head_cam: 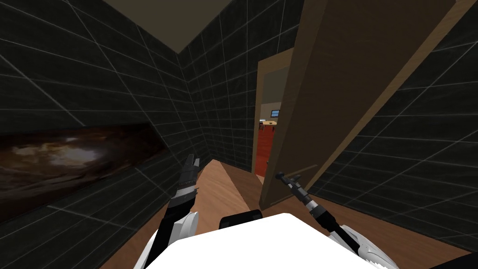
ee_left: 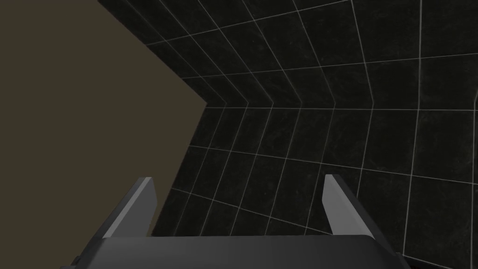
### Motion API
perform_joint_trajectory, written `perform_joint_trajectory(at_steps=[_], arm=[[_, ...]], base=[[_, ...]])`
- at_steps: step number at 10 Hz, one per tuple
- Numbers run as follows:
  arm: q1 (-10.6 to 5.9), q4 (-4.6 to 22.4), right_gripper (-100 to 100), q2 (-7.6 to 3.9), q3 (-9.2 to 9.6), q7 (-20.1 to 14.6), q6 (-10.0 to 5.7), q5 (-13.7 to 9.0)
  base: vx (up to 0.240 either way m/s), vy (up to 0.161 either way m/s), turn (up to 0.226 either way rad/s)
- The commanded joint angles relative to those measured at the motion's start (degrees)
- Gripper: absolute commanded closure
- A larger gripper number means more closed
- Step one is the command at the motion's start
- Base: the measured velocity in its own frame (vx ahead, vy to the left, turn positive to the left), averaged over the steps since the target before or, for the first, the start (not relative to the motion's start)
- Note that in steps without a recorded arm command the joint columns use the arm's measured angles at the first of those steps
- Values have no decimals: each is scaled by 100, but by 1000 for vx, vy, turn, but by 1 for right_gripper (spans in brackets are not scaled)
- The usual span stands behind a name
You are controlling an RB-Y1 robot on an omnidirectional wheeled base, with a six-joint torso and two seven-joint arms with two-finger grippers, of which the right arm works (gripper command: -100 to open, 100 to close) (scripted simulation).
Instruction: Pull the door open
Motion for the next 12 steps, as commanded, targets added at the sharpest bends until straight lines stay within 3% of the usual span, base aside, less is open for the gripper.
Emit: perform_joint_trajectory(at_steps=[1,9,11,12], arm=[[3,57,100,-17,21,-9,-74,-15],[16,311,100,-95,116,-48,-405,-84],[18,356,100,-109,133,-55,-464,-96],[32,290,100,-90,143,-53,-412,-85]], base=[[-172,-39,216],[-210,-87,172],[-206,-62,114],[-80,-25,22]])
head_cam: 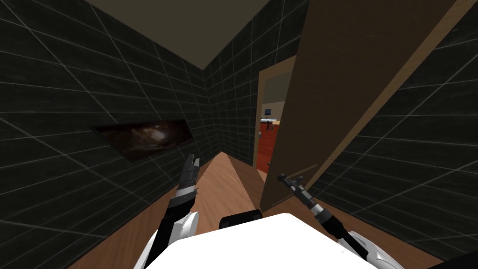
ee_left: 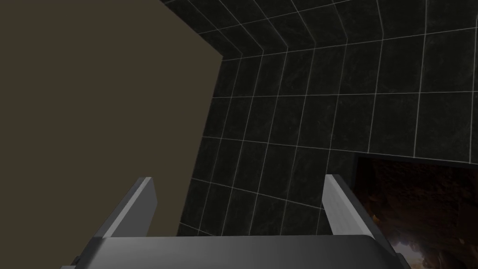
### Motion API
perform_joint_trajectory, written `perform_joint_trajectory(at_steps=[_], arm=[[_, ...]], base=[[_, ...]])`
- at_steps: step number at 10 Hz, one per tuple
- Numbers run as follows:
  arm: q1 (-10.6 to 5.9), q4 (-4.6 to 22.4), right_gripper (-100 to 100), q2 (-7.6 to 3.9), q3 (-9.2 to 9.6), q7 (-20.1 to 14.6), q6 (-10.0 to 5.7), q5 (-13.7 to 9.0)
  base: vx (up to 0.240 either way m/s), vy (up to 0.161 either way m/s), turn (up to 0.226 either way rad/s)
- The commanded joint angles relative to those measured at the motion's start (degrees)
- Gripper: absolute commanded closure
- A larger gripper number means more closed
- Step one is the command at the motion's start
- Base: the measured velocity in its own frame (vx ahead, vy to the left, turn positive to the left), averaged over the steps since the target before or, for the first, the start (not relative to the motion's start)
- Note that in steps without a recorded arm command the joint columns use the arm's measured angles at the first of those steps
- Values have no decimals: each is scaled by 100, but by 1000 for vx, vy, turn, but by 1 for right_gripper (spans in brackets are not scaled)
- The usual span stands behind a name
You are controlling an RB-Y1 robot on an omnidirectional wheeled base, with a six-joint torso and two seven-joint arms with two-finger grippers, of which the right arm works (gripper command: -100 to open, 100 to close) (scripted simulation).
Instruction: Pull the door open
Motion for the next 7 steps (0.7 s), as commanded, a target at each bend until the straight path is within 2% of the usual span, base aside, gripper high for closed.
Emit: perform_joint_trajectory(at_steps=[1,7], arm=[[-25,48,100,-6,21,-10,-33,-7],[-139,268,100,-31,116,-54,-185,-37]], base=[[-136,-49,141],[-201,-84,165]])
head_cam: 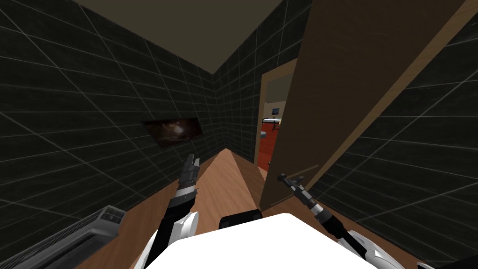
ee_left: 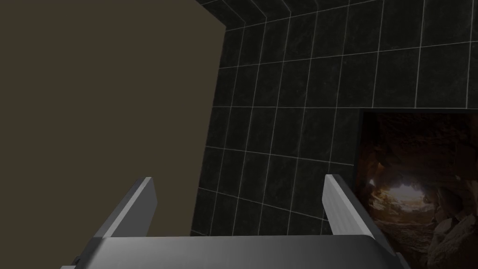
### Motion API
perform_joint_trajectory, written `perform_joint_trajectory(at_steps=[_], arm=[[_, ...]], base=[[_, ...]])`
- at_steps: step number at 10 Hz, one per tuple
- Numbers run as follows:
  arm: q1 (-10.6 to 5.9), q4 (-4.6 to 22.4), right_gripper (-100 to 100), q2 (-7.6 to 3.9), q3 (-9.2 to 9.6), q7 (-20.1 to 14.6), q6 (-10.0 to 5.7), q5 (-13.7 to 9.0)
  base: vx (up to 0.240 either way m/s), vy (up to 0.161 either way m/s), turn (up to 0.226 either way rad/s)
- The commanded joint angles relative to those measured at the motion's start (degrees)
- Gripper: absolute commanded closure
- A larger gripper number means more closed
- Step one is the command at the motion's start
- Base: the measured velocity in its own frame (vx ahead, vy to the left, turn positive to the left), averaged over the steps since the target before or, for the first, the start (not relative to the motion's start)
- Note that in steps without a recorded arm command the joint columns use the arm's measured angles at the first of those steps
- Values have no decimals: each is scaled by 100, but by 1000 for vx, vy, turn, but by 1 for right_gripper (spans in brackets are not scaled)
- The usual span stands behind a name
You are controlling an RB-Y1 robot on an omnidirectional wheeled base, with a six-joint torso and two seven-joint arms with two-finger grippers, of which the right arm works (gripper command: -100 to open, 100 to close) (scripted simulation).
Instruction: Pull the door open
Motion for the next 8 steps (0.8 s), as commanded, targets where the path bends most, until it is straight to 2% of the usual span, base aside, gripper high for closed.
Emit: perform_joint_trajectory(at_steps=[1,5,6,8], arm=[[-8,24,100,-30,-1,2,-34,-17],[-72,149,100,-44,53,-23,-120,-34],[-87,150,100,5,85,-34,-116,-7],[-112,204,100,7,117,-48,-152,-11]], base=[[-167,-74,109],[-189,-82,138],[-82,-30,30],[-164,-41,146]])
